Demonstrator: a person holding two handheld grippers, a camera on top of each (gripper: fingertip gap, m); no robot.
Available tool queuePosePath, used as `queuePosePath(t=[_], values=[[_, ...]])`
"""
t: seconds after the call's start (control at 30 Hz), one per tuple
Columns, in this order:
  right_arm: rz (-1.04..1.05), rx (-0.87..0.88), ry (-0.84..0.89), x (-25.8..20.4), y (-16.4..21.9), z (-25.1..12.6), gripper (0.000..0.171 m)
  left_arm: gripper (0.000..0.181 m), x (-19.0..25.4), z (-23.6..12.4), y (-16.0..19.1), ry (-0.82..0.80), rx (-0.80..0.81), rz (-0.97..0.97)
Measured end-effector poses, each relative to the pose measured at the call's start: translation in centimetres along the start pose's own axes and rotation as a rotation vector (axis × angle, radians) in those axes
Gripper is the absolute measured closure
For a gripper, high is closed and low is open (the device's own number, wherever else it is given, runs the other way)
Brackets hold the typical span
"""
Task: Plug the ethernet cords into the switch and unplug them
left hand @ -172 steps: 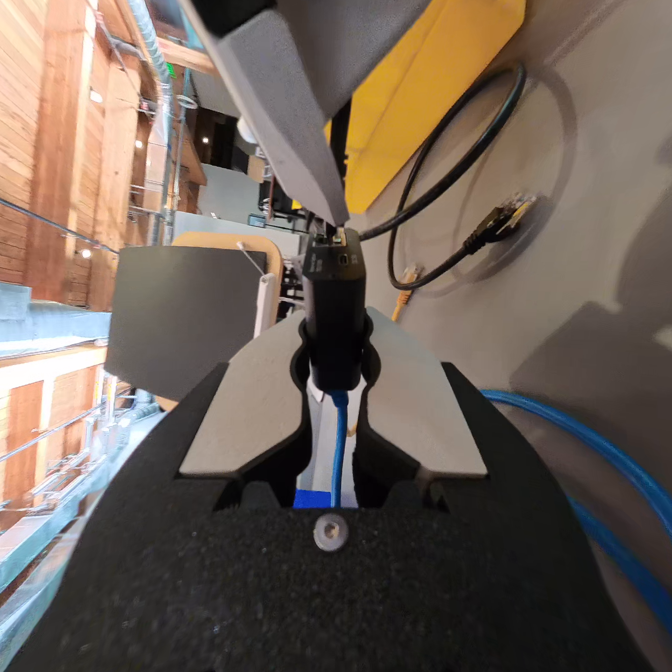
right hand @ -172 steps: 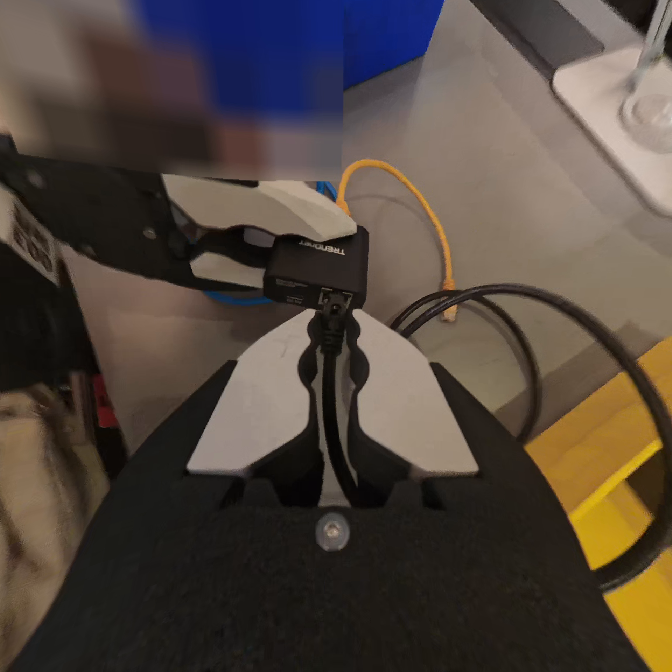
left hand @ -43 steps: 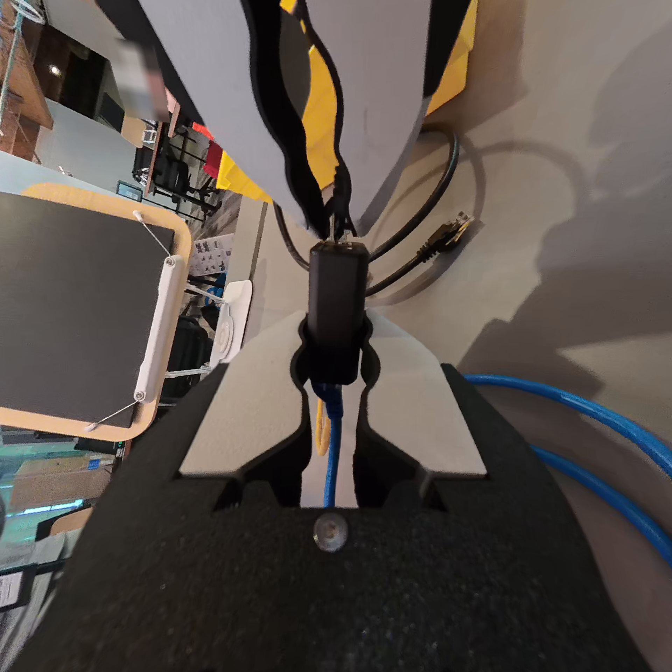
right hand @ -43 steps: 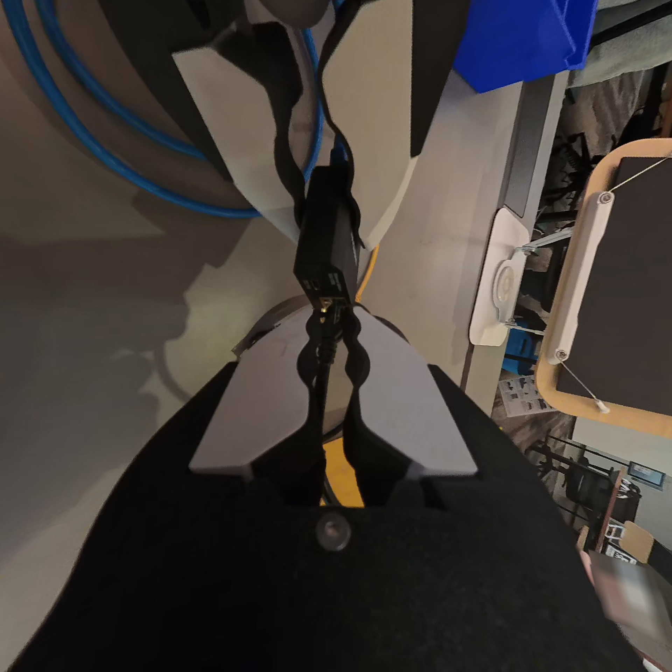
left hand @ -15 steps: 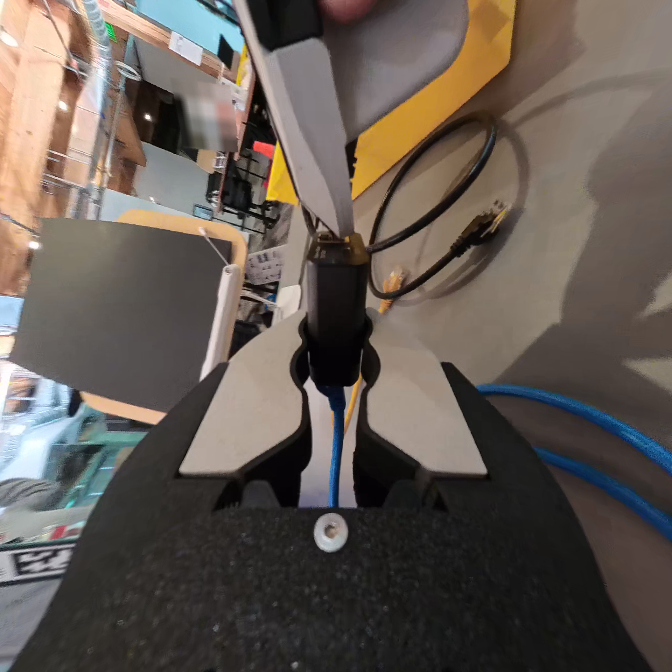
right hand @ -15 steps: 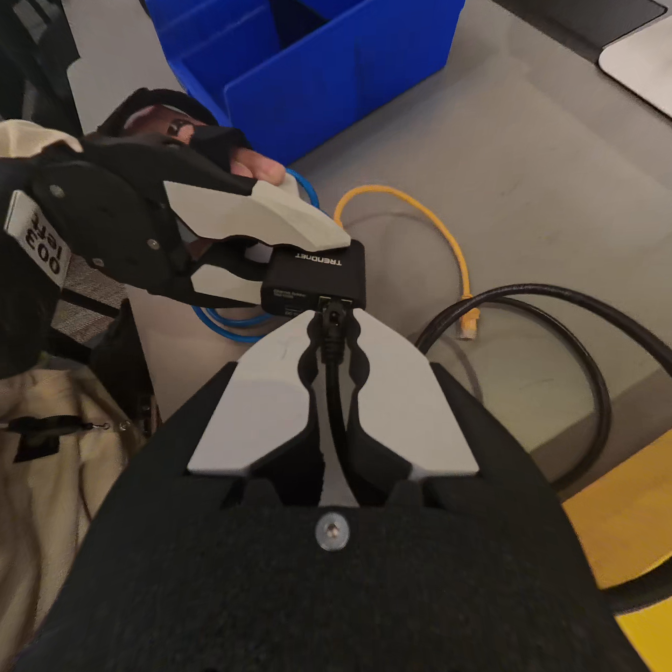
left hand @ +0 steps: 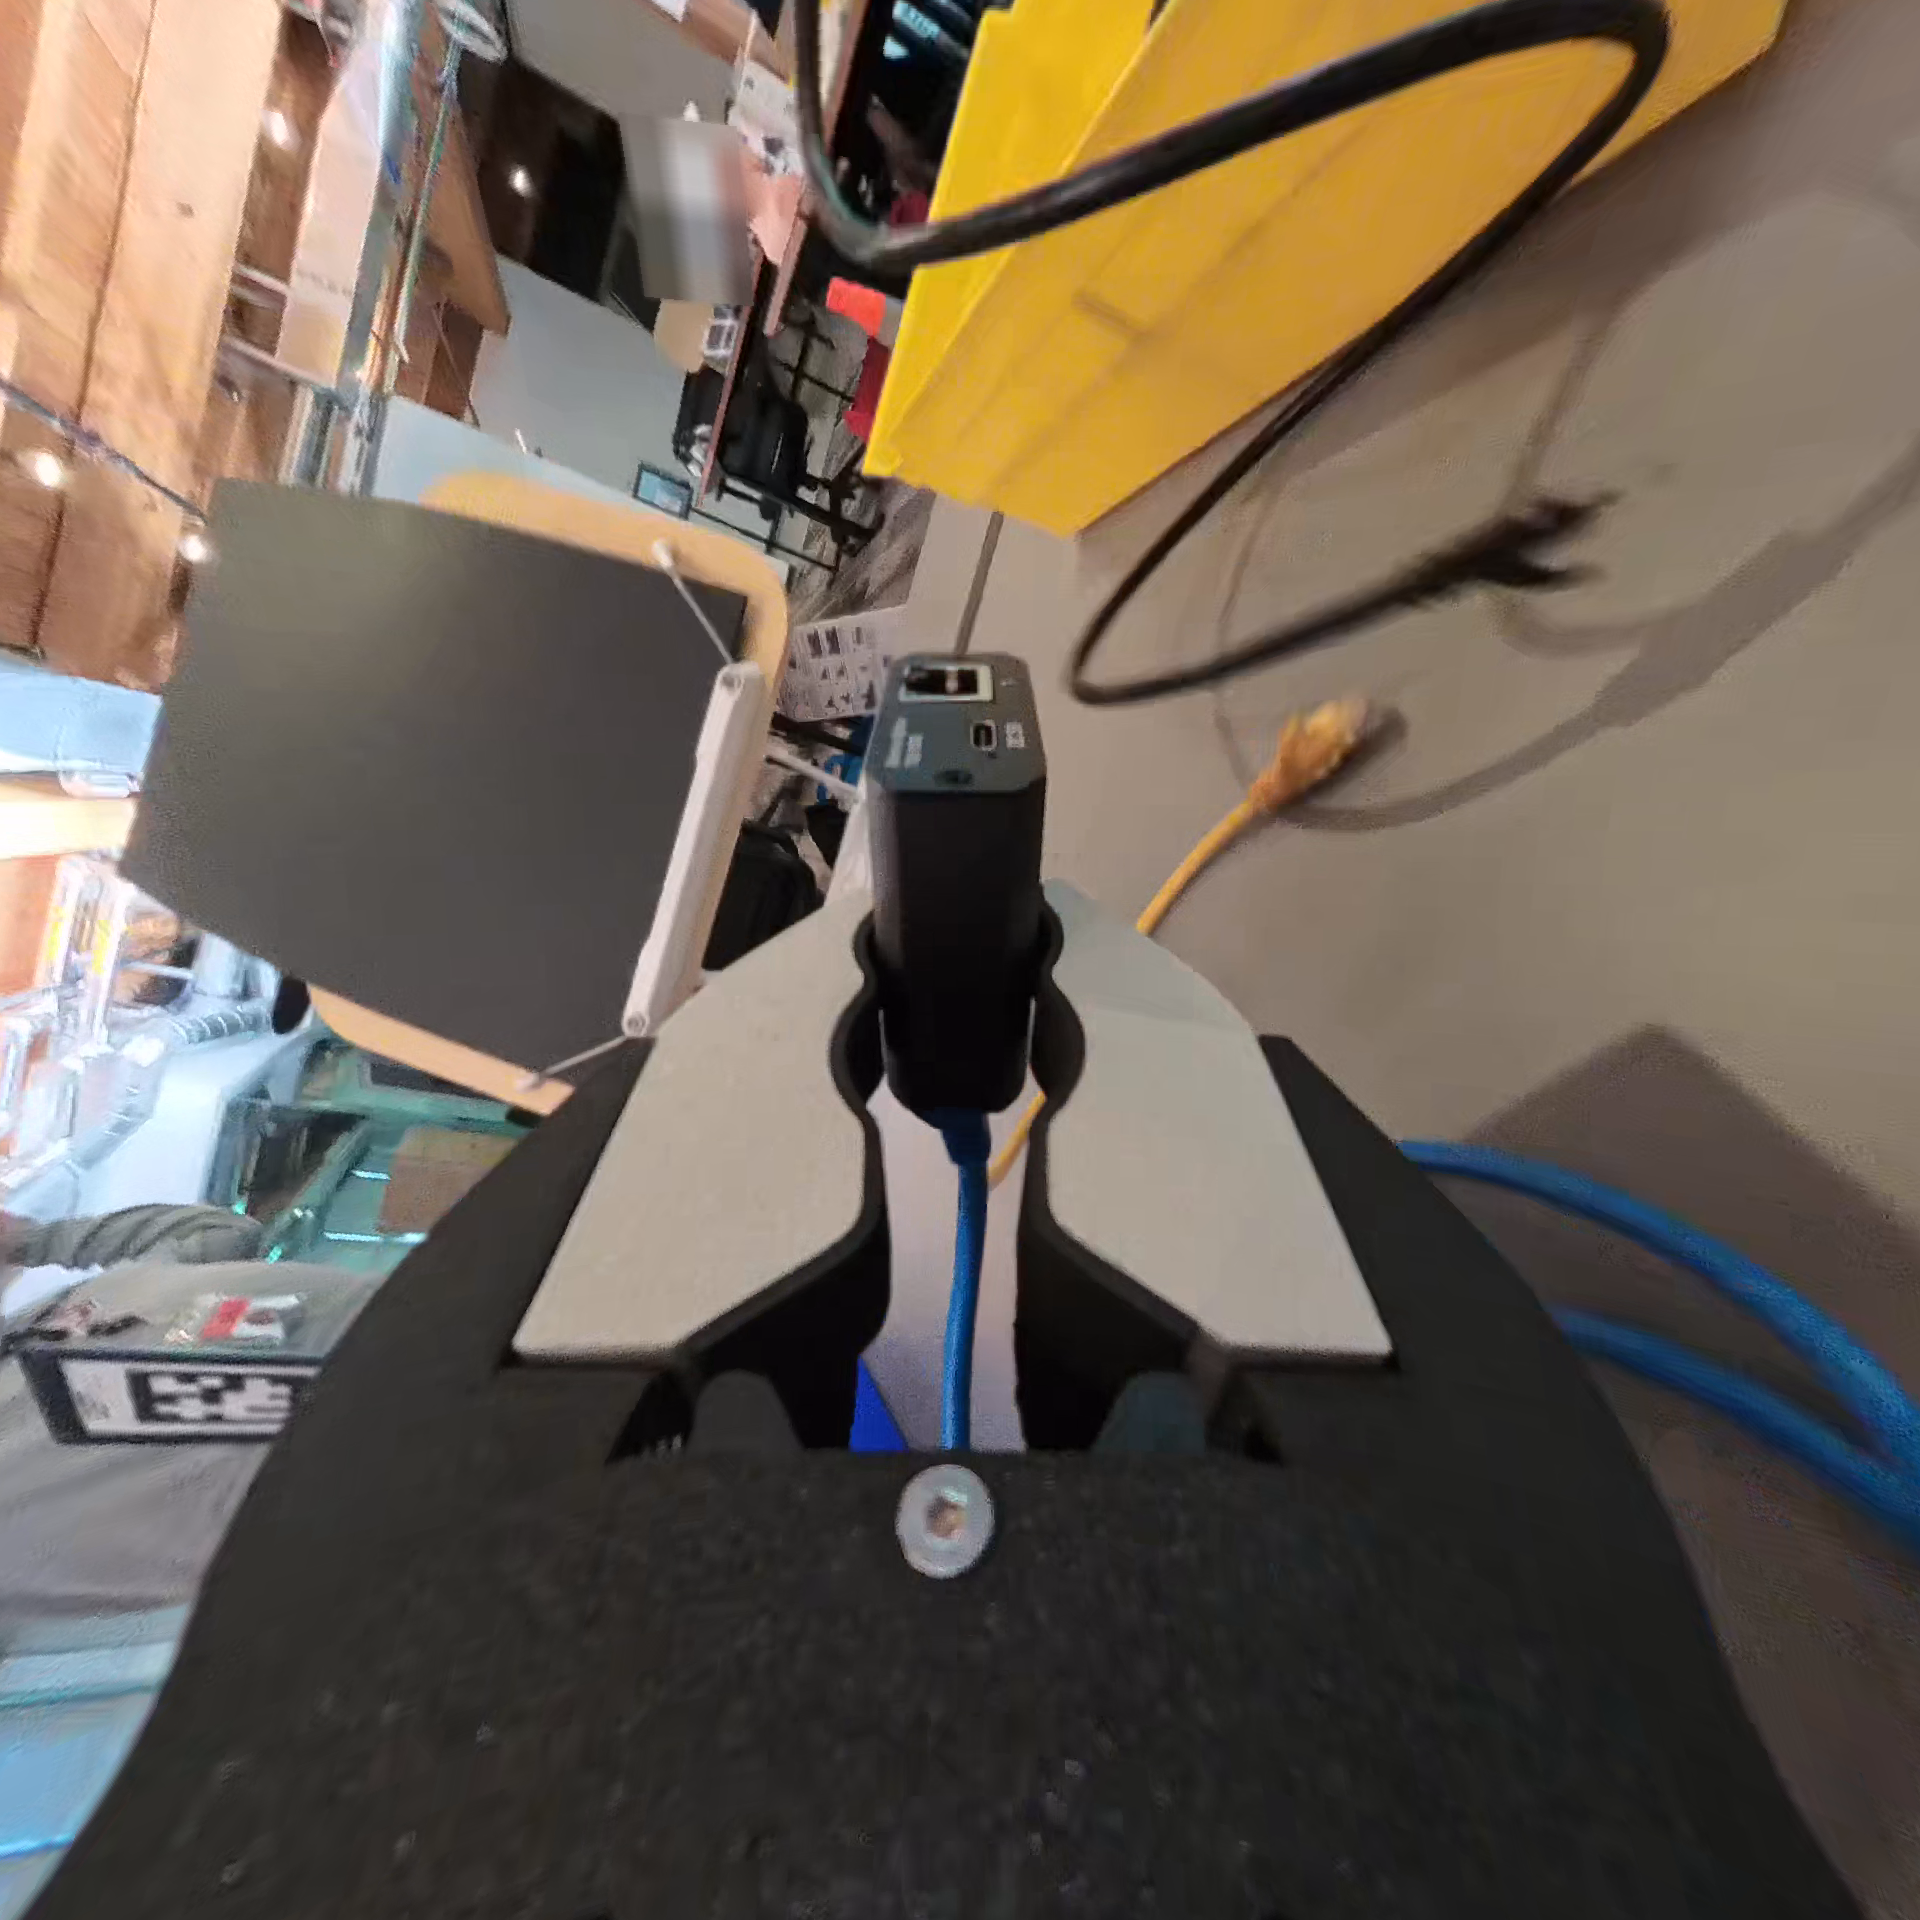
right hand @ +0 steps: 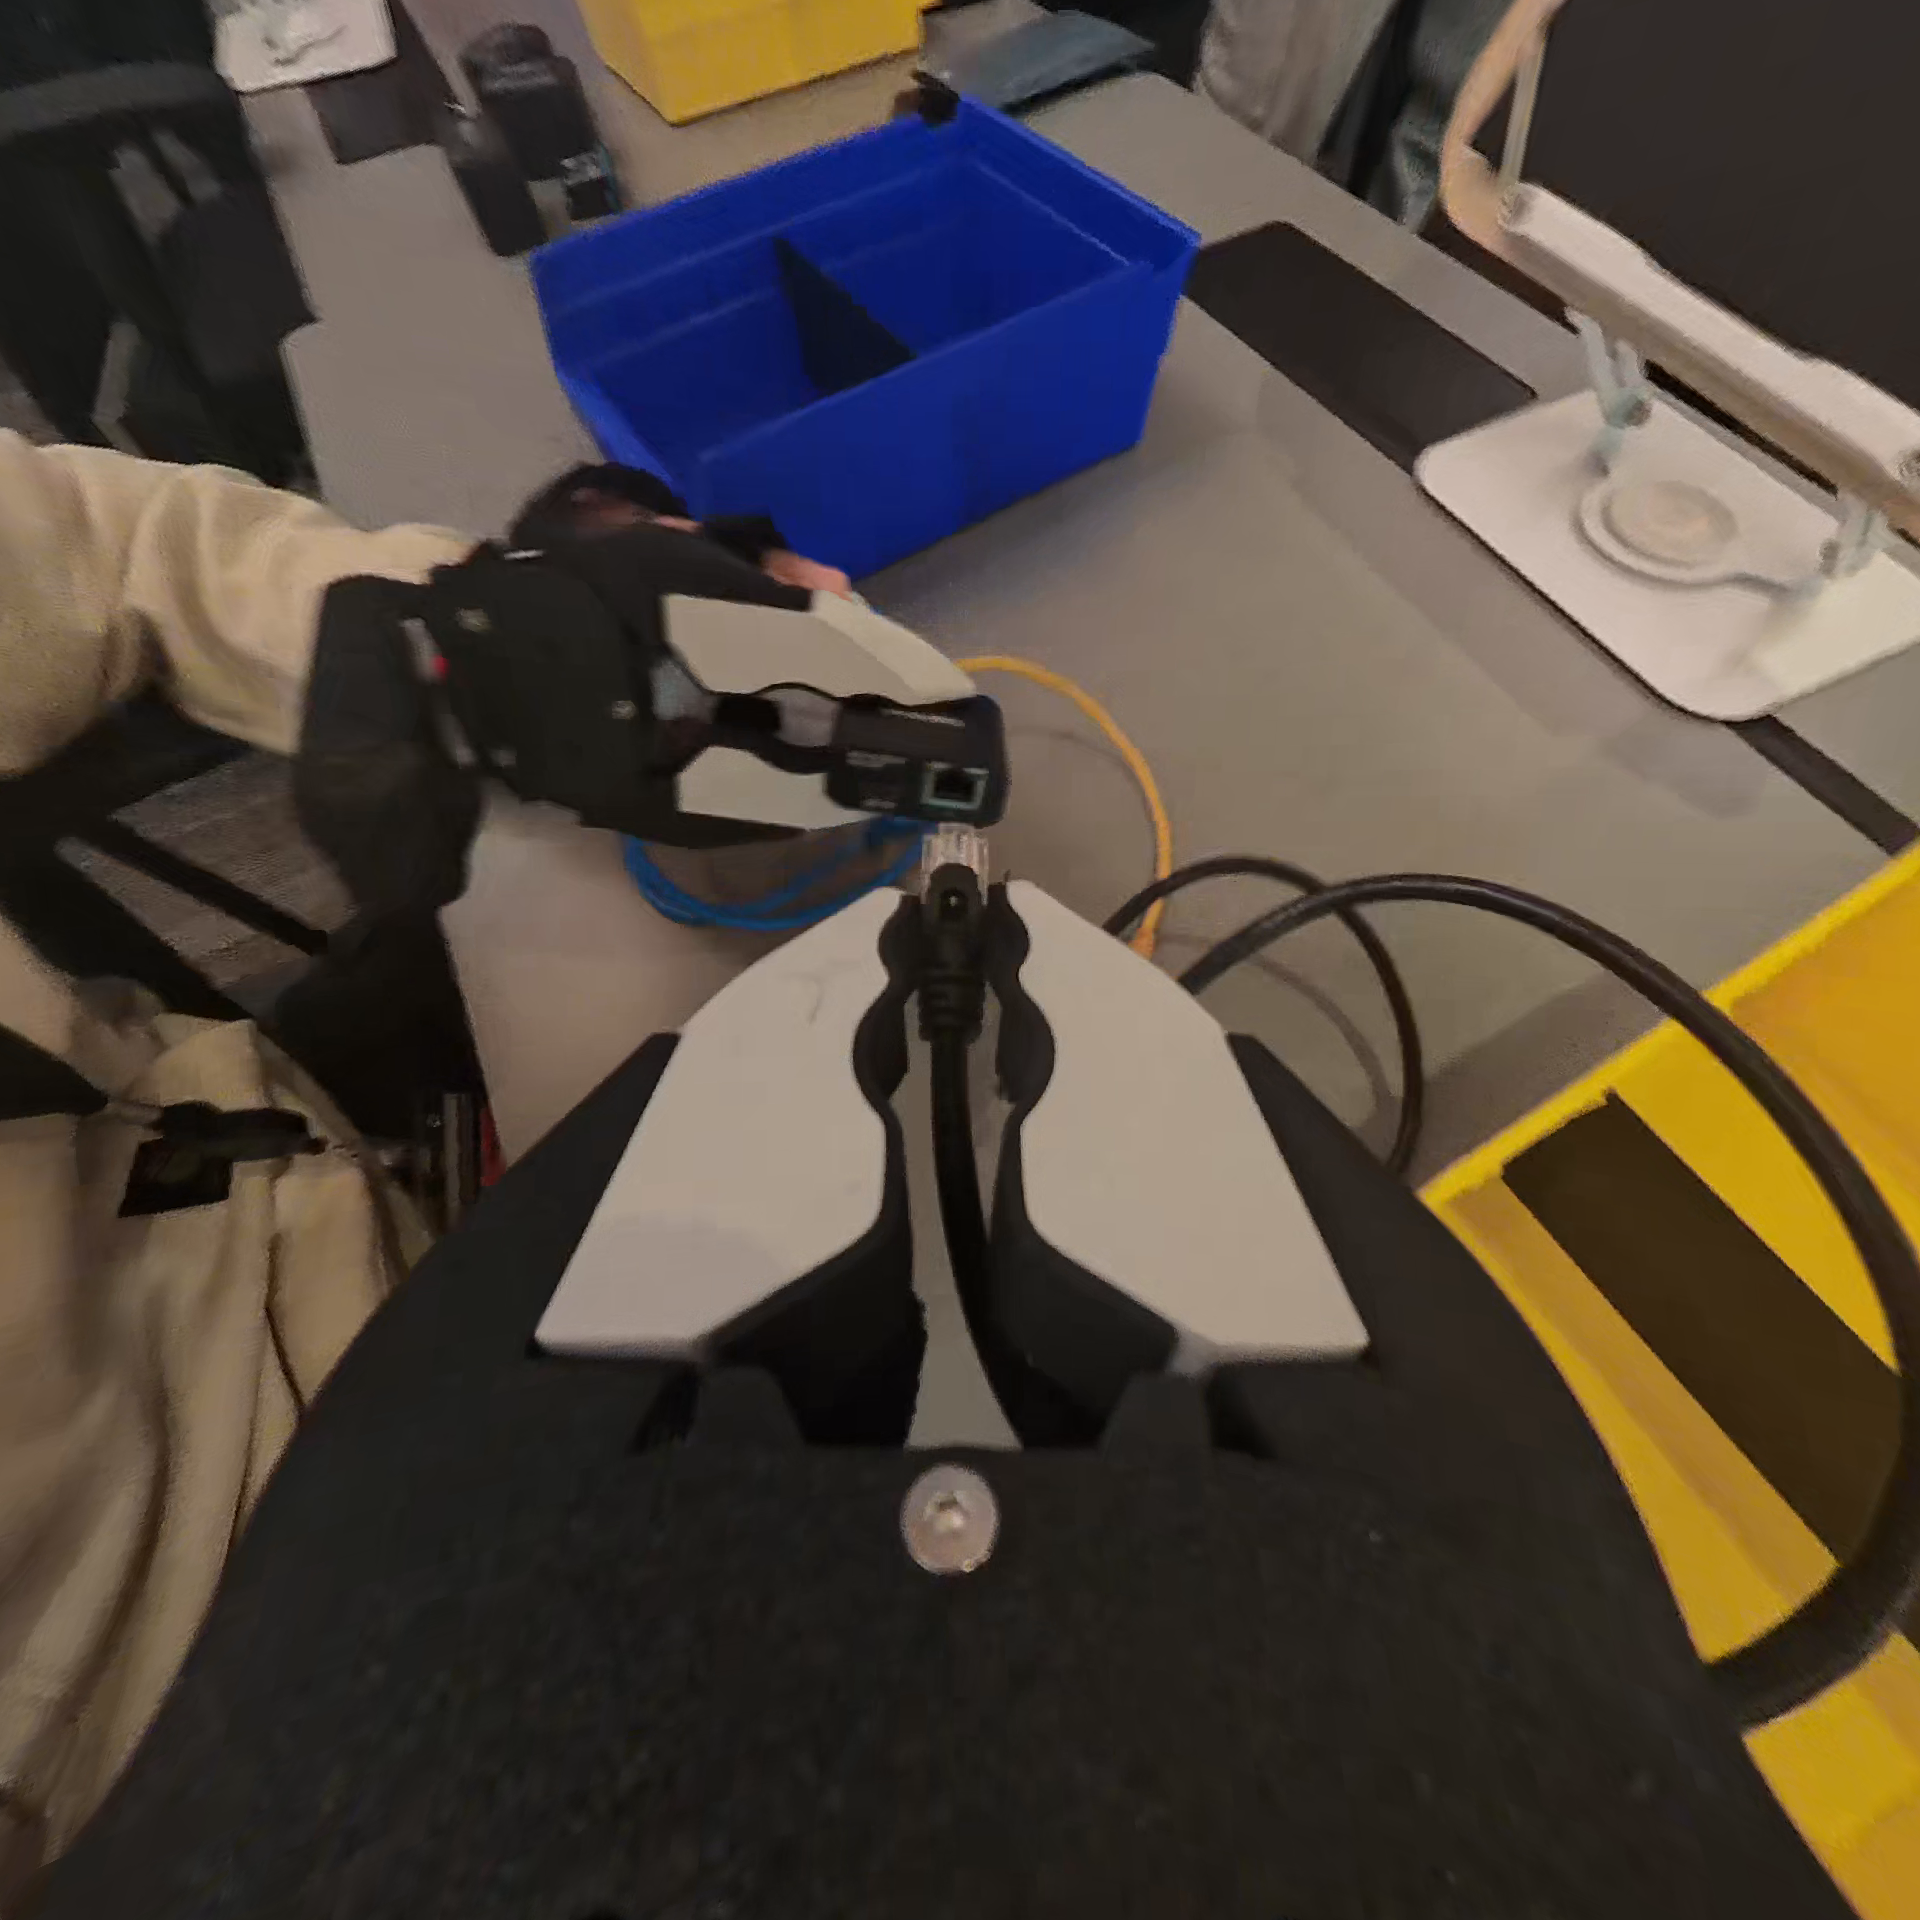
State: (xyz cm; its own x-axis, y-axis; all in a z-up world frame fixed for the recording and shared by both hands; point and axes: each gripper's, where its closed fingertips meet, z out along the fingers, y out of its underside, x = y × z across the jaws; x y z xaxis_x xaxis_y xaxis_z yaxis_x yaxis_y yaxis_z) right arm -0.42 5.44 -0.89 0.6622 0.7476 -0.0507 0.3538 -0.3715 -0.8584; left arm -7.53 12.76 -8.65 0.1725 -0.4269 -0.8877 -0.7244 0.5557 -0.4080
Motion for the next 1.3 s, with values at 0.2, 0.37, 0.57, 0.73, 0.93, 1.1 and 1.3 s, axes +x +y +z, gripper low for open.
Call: queuePosePath(t=[0.2,0.37,0.57,0.73,0.93,1.1,1.3], values=[[-0.09,-0.069,-0.202,-4.2,2.1,4.2,0.158,0.157,-2.5,0.1,1.7,0.018,0.023,-0.203],[-0.084,-0.046,-0.254,-4.8,3.4,7.0,0.158,0.157,-2.5,0.6,3.2,0.047,-0.009,-0.247],[-0.018,-0.08,-0.326,-7.0,7.0,11.7,0.132,0.157,-1.9,1.1,4.3,0.075,-0.04,-0.243],[-0.127,-0.186,-0.072,-3.8,7.6,8.4,0.122,0.157,-2.0,1.2,4.8,0.104,-0.045,-0.27],[-0.251,-0.584,0.022,-0.3,14.3,7.2,0.118,0.158,-1.4,1.2,4.6,0.129,-0.045,-0.252],[-0.185,-0.631,0.045,1.2,15.6,10.1,0.148,0.157,-0.8,1.3,4.3,0.136,-0.047,-0.214],[-0.21,-0.612,0.075,0.9,15.3,10.8,0.156,0.157,-0.9,1.1,4.3,0.136,-0.046,-0.215]])
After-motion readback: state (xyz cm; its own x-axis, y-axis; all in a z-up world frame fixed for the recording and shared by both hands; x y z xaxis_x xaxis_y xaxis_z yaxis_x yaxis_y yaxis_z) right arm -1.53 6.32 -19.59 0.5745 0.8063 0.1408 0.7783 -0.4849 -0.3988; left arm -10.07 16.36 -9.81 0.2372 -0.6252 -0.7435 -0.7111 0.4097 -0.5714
